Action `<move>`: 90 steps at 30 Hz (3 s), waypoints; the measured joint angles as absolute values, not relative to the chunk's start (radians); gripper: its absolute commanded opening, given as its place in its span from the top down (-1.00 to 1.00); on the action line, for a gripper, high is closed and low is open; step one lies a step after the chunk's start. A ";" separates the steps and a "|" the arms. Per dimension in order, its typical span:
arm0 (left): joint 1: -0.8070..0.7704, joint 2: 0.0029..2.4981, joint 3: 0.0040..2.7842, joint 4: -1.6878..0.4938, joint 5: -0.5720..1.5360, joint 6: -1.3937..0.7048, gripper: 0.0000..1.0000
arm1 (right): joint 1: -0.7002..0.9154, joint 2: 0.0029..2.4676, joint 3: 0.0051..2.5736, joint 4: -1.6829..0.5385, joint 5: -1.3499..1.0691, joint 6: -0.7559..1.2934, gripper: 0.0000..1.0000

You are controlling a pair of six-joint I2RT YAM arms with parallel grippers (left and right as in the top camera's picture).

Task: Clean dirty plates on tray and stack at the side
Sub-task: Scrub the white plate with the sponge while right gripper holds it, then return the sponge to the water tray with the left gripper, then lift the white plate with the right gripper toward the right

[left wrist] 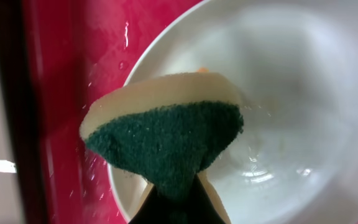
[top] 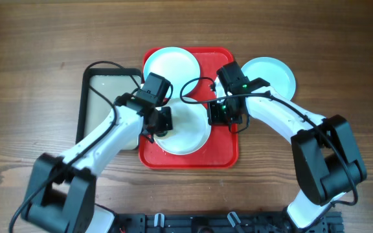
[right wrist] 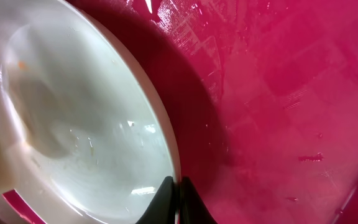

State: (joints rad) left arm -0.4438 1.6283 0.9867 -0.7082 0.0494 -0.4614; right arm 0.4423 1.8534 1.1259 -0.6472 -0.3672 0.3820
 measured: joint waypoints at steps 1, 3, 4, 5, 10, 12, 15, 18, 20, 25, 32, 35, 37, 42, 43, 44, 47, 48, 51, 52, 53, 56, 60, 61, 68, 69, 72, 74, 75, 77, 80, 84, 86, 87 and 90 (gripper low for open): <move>-0.444 1.659 0.986 -0.693 0.049 -0.461 0.92 | 0.442 1.853 1.126 -0.646 -0.368 0.382 0.92; -0.444 1.711 0.986 -0.667 0.049 -0.461 0.92 | 0.442 1.853 1.126 -0.646 -0.368 0.382 0.91; -0.444 1.734 0.986 -0.652 0.050 -0.461 0.92 | 0.442 1.853 1.126 -0.646 -0.368 0.382 0.91; -0.444 1.745 0.986 -0.642 0.051 -0.461 0.92 | 0.442 1.854 1.126 -0.646 -0.367 0.382 0.91; -0.450 1.784 1.003 -0.562 0.084 -0.458 0.92 | 0.432 1.856 1.121 -0.648 -0.336 0.382 0.91; -0.456 1.789 1.006 -0.554 0.083 -0.458 0.92 | 0.432 1.856 1.121 -0.649 -0.332 0.382 0.91; -0.472 1.795 1.010 -0.537 0.104 -0.458 0.92 | 0.432 1.856 1.121 -0.649 -0.332 0.382 0.91; -0.488 1.803 1.012 -0.512 0.172 -0.458 0.92 | 0.432 1.856 1.121 -0.649 -0.331 0.382 0.91; -0.498 1.818 1.012 -0.485 0.296 -0.437 0.92 | 0.432 1.856 1.121 -0.649 -0.331 0.382 0.91; -0.505 1.840 1.009 -0.486 0.477 -0.375 0.92 | 0.434 1.857 1.121 -0.648 -0.344 0.382 0.91; -0.504 1.631 1.020 -0.562 0.435 -0.320 0.88 | 0.440 1.858 1.121 -0.641 -0.371 0.382 0.91; -0.504 1.559 1.038 -0.624 0.278 -0.318 0.87 | 0.440 1.858 1.121 -0.641 -0.373 0.382 0.91; -0.504 1.559 1.039 -0.691 0.163 -0.335 0.86 | 0.441 1.859 1.121 -0.641 -0.374 0.382 0.92; -0.402 1.559 1.039 -0.820 -0.057 -0.407 0.92 | 0.442 1.859 1.121 -0.642 -0.374 0.382 0.70; -0.353 1.559 1.039 -0.830 -0.065 -0.425 0.92 | 0.442 1.859 1.121 -0.641 -0.374 0.390 0.48; -0.272 1.559 1.039 -0.831 -0.079 -0.441 0.92 | 0.442 1.859 1.121 -0.641 -0.374 0.389 0.33; -0.101 1.559 1.039 -0.831 -0.081 -0.464 0.92 | 0.442 1.859 1.121 -0.642 -0.374 0.394 0.10; -0.041 1.559 1.039 -0.831 -0.077 -0.468 0.92 | 0.442 1.859 1.121 -0.642 -0.374 0.395 0.07; 0.084 1.559 1.039 -0.836 -0.078 -0.472 0.92 | 0.442 1.859 1.121 -0.642 -0.374 0.396 -0.16; 0.099 1.559 1.039 -0.836 -0.078 -0.473 0.92 | 0.442 1.859 1.121 -0.643 -0.374 0.398 -0.18; 0.109 1.559 1.039 -0.838 -0.078 -0.474 0.92 | 0.442 1.859 1.121 -0.646 -0.374 0.397 -0.22; 0.131 1.559 1.039 -0.838 -0.078 -0.473 0.92 | 0.442 1.859 1.120 -0.651 -0.374 0.396 -0.22; 0.131 1.559 1.039 -0.838 -0.078 -0.472 0.92 | 0.442 1.860 1.113 -0.646 -0.374 0.397 0.64; 0.131 1.559 1.039 -0.837 -0.078 -0.469 0.92 | 0.442 1.860 1.113 -0.646 -0.374 0.396 0.91; 0.131 1.559 1.039 -0.833 -0.078 -0.465 0.92 | 0.442 1.861 1.110 -0.630 -0.374 0.408 0.92; 0.131 1.559 1.039 -0.833 -0.078 -0.465 0.92 | 0.442 1.861 1.110 -0.630 -0.374 0.408 0.91; 0.131 1.559 1.039 -0.830 -0.078 -0.465 0.92 | 0.442 1.861 1.110 -0.630 -0.374 0.408 0.91; 0.131 1.559 1.039 -0.830 -0.078 -0.464 0.92 | 0.442 1.861 1.110 -0.630 -0.374 0.408 0.91; 0.131 1.559 1.038 -0.824 -0.078 -0.458 0.92 | 0.442 1.861 1.110 -0.630 -0.374 0.408 0.91; 0.131 1.559 1.026 -0.797 -0.078 -0.451 0.92 | 0.442 1.861 1.110 -0.630 -0.374 0.408 0.91; 0.131 1.559 0.982 -0.763 -0.078 -0.446 0.92 | 0.442 1.861 1.110 -0.630 -0.374 0.410 0.67; 0.131 1.559 0.977 -0.733 -0.055 -0.399 0.92 | 0.442 1.861 1.110 -0.631 -0.374 0.424 0.50; 0.131 1.559 0.977 -0.729 -0.022 -0.377 0.92 | 0.442 1.861 1.109 -0.632 -0.374 0.423 0.50; 0.131 1.559 0.977 -0.729 -0.009 -0.371 0.92 | 0.442 1.861 1.109 -0.632 -0.374 0.423 0.51; 0.131 1.559 0.977 -0.727 0.017 -0.363 0.92 | 0.442 1.861 1.109 -0.631 -0.374 0.423 0.62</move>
